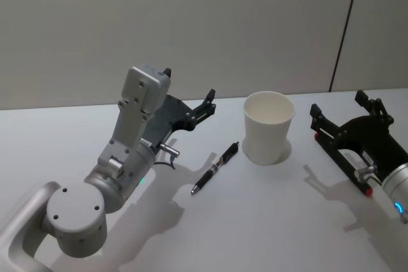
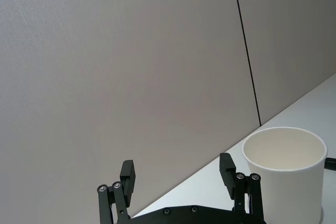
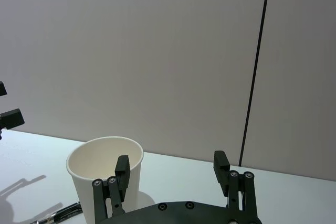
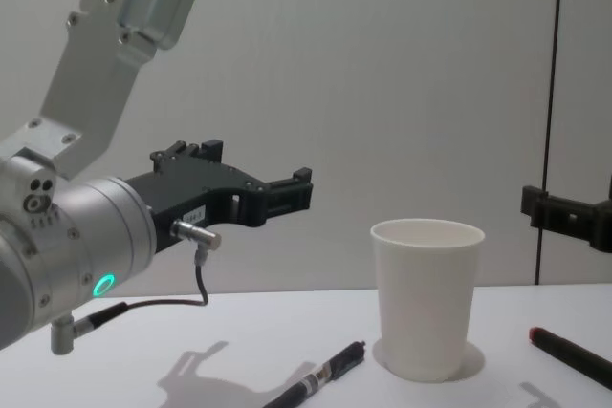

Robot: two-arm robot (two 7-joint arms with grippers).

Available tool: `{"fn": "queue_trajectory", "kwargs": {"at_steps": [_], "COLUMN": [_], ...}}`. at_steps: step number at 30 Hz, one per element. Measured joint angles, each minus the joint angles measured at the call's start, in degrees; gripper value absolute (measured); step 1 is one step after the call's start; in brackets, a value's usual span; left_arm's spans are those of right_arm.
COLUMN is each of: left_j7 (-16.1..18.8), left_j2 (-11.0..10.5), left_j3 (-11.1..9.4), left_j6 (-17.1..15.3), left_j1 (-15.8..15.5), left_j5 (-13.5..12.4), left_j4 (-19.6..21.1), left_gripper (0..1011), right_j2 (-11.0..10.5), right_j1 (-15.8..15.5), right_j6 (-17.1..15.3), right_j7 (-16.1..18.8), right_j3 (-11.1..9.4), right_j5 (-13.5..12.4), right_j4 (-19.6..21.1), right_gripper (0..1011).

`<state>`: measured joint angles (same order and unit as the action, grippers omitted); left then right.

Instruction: Place the pen into the pen holder.

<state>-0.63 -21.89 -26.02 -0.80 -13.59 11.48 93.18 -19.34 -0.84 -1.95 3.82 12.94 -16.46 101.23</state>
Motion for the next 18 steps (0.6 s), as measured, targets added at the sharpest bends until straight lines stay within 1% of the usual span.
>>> {"fn": "queue_trajectory", "kwargs": {"at_steps": [18], "left_j7": [0.0], "left_j2": [0.0], "left_j3": [0.0], "left_j6": [0.0], "left_j1": [0.0], "left_j5": [0.0], "left_j4": [0.0], "left_gripper": [1001], "right_j2": [0.0], "right_j1": [0.0], "right_j6": [0.0], "right_j7": [0.0], "right_j3": [0.0], "right_j5": [0.0], "right_j4": [0.0], "right_gripper": [1001]}}
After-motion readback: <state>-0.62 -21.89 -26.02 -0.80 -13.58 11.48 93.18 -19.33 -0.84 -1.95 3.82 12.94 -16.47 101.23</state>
